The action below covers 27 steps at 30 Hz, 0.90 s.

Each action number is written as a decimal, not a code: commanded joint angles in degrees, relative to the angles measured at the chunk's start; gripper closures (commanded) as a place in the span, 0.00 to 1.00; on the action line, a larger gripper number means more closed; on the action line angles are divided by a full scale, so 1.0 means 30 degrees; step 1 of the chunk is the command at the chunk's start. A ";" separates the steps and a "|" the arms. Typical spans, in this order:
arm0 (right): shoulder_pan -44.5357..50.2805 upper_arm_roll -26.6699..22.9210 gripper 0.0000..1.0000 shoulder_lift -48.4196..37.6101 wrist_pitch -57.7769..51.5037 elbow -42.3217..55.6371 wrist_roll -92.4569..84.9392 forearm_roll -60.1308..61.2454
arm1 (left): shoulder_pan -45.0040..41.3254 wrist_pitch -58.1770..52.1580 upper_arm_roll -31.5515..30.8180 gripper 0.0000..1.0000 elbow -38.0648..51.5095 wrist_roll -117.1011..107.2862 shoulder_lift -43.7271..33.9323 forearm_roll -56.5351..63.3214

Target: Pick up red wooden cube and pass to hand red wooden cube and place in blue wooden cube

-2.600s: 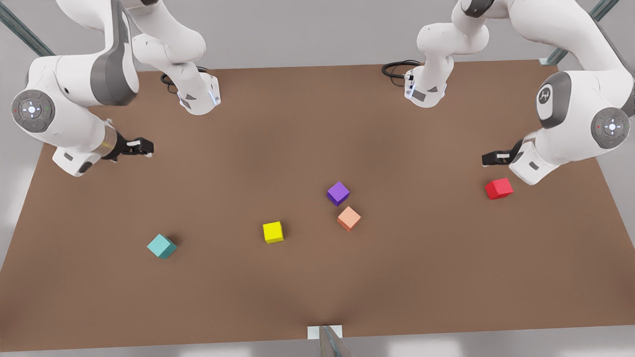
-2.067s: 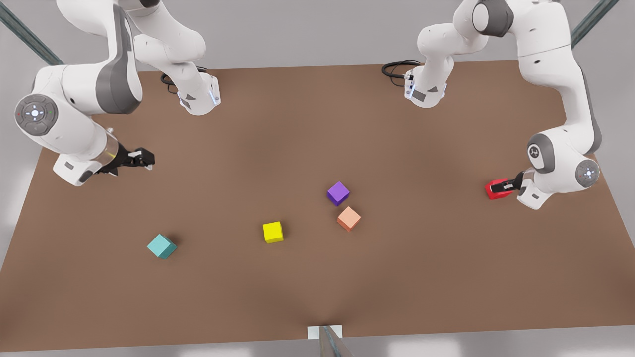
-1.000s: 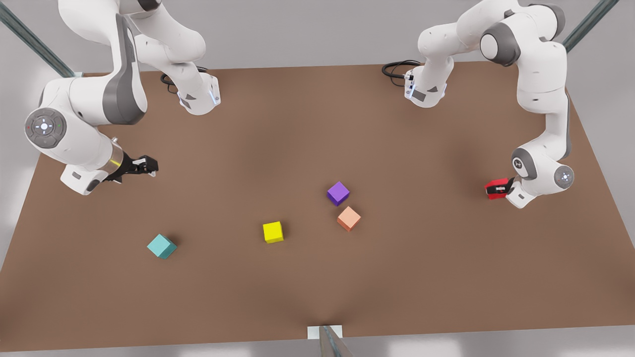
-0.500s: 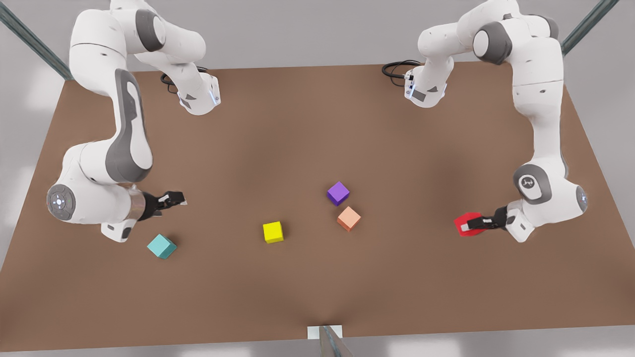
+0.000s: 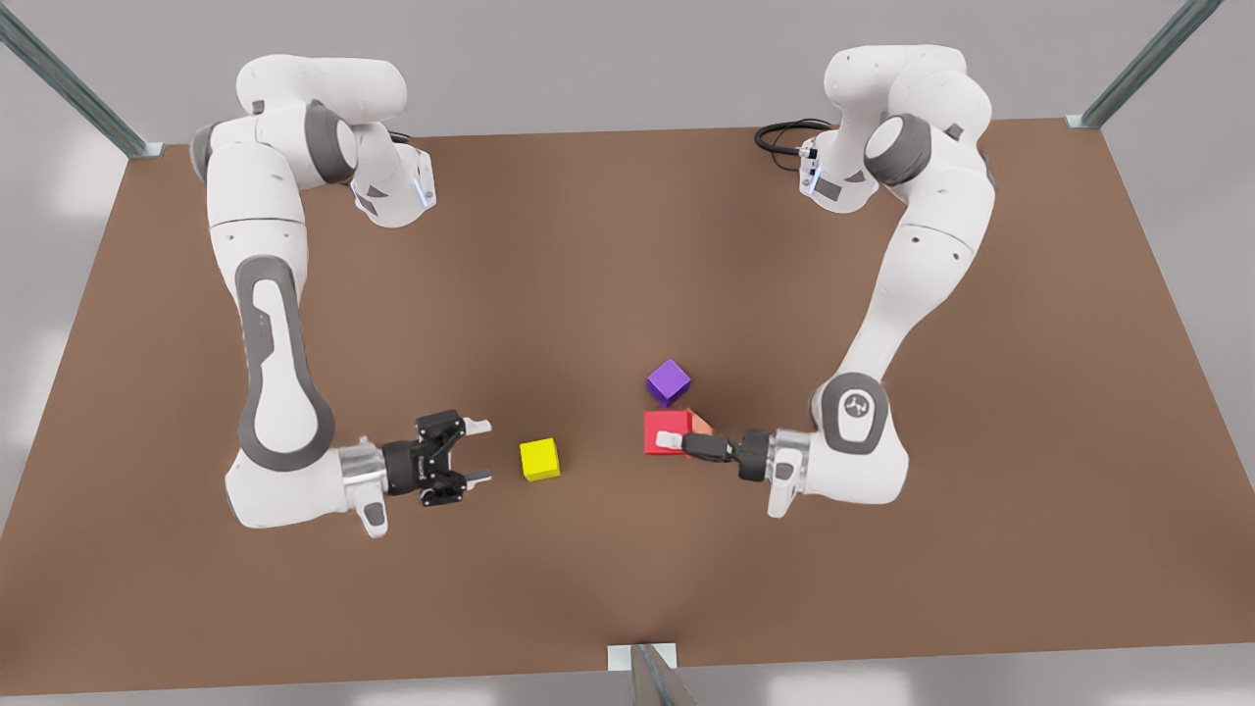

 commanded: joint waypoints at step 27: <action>0.3154 0.1438 0.00 0.0893 0.6489 -0.0715 -1.6935 0.5944 | -0.0750 0.1331 -0.0069 0.34 0.0047 0.1858 0.0605 -0.1295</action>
